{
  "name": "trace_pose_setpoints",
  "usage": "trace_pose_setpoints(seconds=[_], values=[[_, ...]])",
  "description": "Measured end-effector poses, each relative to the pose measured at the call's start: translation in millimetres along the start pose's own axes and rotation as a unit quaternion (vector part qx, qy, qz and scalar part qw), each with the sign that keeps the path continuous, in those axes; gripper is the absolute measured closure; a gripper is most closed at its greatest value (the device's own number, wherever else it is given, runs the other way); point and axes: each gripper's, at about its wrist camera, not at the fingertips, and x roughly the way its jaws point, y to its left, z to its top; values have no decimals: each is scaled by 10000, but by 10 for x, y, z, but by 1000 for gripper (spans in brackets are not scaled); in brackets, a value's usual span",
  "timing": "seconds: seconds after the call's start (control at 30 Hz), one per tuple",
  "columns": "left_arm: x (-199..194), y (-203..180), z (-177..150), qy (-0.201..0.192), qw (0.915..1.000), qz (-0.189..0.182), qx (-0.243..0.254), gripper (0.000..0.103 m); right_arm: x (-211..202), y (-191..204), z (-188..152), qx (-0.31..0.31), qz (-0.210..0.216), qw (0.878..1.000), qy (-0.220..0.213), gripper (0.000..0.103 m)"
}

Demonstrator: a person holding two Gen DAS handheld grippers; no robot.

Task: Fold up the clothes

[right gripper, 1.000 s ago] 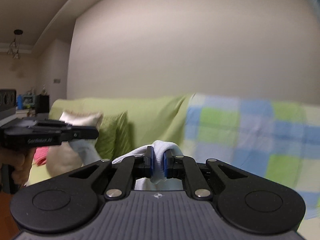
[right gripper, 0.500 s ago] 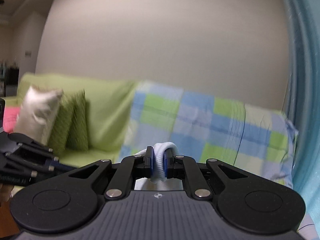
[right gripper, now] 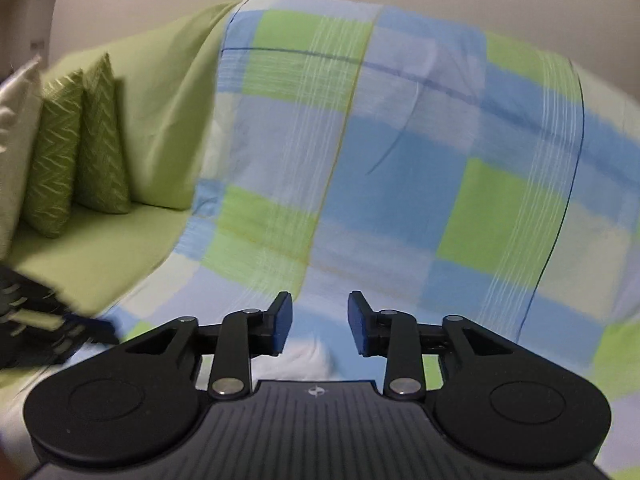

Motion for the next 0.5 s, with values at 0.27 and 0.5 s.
trace_pose_setpoints(seconds=[0.27, 0.5], values=[[172, -652, -276, -275, 9541, -1223, 2719, 70, -618, 618, -1135, -1499, 281, 9861, 657, 67], [285, -1377, -698, -892, 8190, -947, 5588, 68, -655, 1097, -1684, -2978, 151, 9472, 1177, 61]])
